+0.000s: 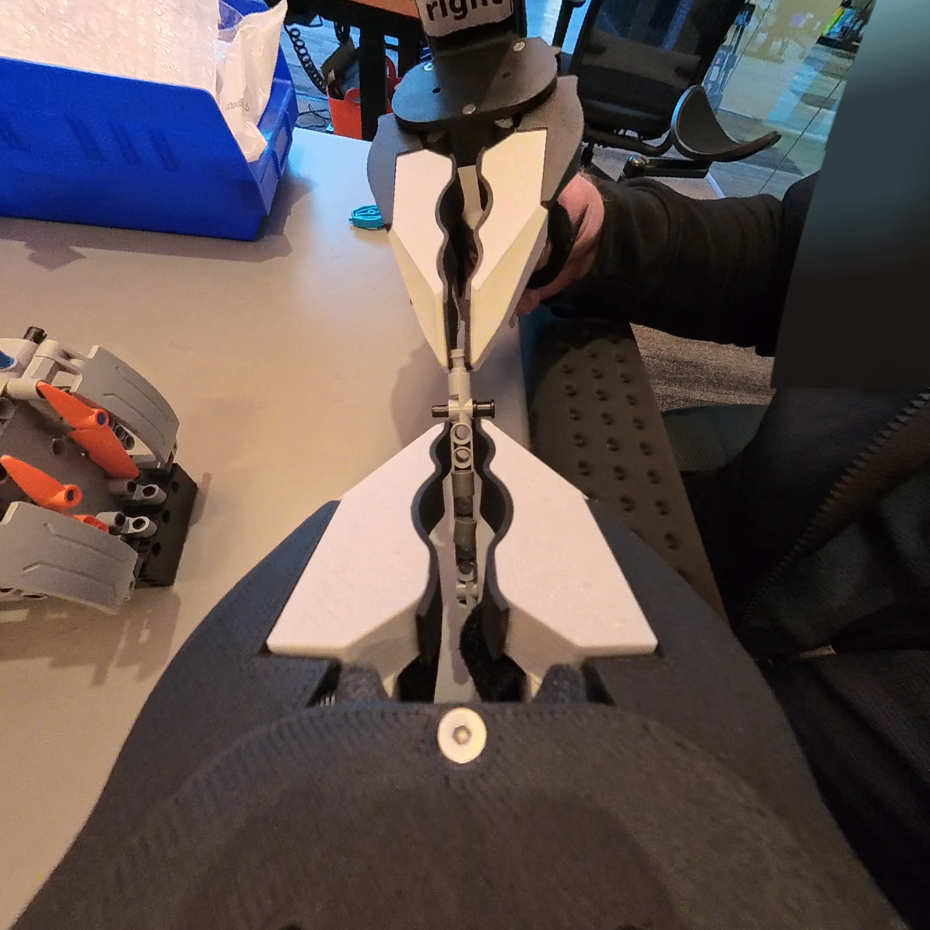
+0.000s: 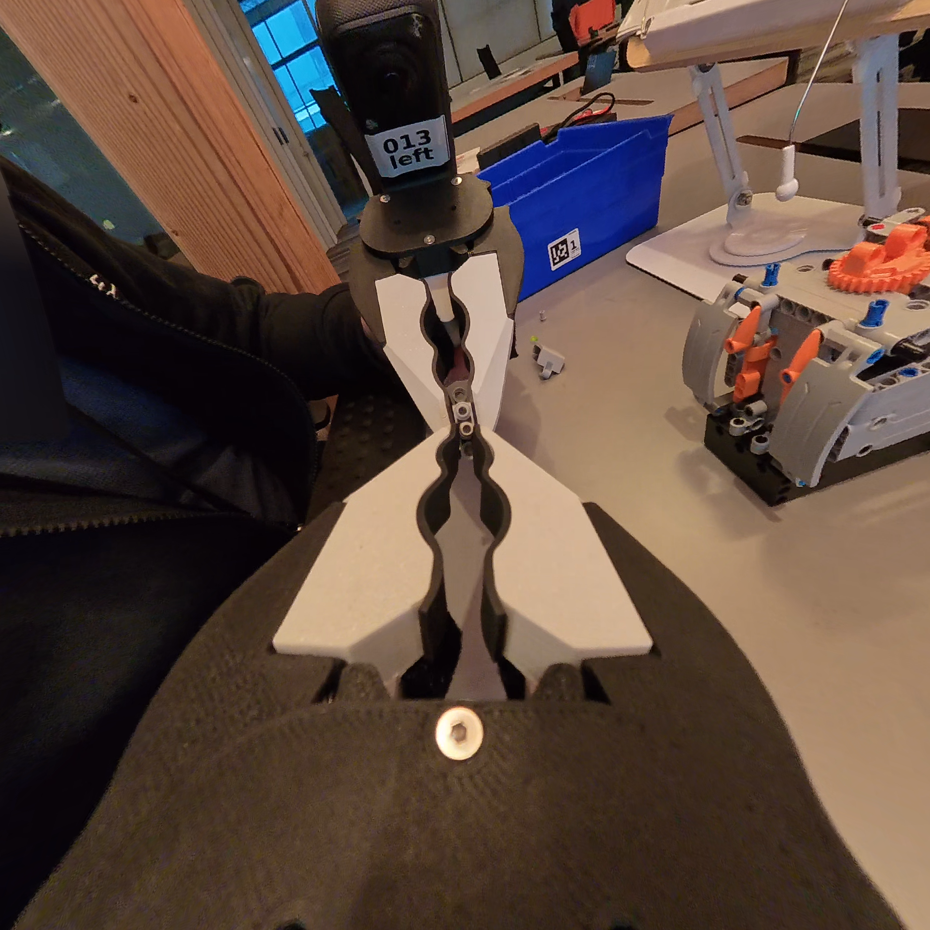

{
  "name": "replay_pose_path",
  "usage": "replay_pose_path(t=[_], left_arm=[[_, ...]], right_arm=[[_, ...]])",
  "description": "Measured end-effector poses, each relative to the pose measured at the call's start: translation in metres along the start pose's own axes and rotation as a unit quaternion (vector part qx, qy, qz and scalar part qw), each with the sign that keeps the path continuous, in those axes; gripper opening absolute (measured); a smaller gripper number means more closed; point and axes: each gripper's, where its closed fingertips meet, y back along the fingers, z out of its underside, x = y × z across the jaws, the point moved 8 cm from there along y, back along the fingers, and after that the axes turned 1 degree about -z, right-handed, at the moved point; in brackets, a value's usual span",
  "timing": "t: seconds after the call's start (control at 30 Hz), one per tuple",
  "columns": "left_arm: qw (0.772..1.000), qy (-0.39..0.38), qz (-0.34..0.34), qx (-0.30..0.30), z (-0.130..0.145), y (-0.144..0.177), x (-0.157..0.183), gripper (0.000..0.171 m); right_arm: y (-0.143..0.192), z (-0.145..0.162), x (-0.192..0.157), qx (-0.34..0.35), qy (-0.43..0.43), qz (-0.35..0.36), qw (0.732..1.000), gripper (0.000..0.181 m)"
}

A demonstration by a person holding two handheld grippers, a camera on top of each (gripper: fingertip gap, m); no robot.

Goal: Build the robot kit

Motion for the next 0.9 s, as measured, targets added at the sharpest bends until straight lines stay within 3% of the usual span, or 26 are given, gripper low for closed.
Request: replay_pose_path(t=[0.37, 0.63, 0.9], left_arm=[[0.999, -0.035, -0.02, -0.004, -0.0016, 0.0011, 0.0043, 0.005], [0.991, -0.099, -0.074, -0.043, 0.0002, -0.001, 0.0061, 0.005], [0.989, -0.107, -0.084, -0.051, 0.0026, -0.0025, 0.0044, 0.005]], right_arm=[[-0.0014, -0.0019, -0.0075, -0.014, 0.076, 0.029, 0.997, 0.002], [-0.0028, 0.0011, -0.001, -0.035, 0.024, 0.019, 0.999, 0.002], [-0.0027, 0.0045, 0.0, -0.044, 0.046, 0.038, 0.997, 0.003]])
